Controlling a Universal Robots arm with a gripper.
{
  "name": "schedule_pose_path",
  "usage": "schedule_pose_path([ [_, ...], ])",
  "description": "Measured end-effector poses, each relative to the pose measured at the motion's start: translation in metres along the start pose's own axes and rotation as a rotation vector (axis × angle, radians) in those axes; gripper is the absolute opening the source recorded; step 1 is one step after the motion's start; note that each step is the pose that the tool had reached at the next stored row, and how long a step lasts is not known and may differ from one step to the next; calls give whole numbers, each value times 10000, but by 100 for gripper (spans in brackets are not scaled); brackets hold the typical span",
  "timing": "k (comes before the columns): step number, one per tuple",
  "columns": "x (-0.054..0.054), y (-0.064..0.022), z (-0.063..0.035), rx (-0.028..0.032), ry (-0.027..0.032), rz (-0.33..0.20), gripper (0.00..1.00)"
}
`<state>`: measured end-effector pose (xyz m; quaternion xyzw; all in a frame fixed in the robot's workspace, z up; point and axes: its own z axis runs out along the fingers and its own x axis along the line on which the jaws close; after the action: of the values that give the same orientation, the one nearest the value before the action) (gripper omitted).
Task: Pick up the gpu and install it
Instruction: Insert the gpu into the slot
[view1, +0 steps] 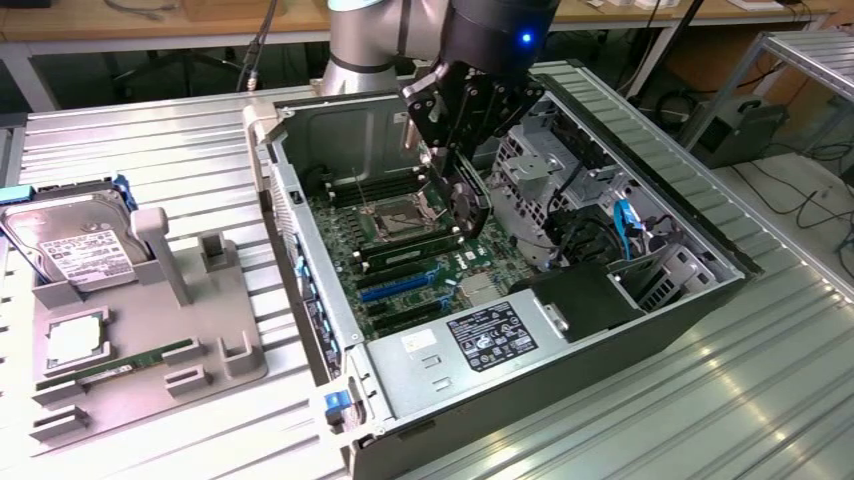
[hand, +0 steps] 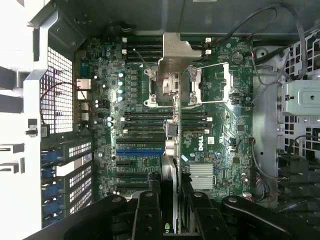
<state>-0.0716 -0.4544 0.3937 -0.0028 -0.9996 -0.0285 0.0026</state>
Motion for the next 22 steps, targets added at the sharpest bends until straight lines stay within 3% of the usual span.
schedule_pose_path([
  [6,0,0,2,6,-2,0,26],
  [8,-1,0,7,17,-33,-119,26],
  [22,-1,-7,121,25,116,-2903,26],
])
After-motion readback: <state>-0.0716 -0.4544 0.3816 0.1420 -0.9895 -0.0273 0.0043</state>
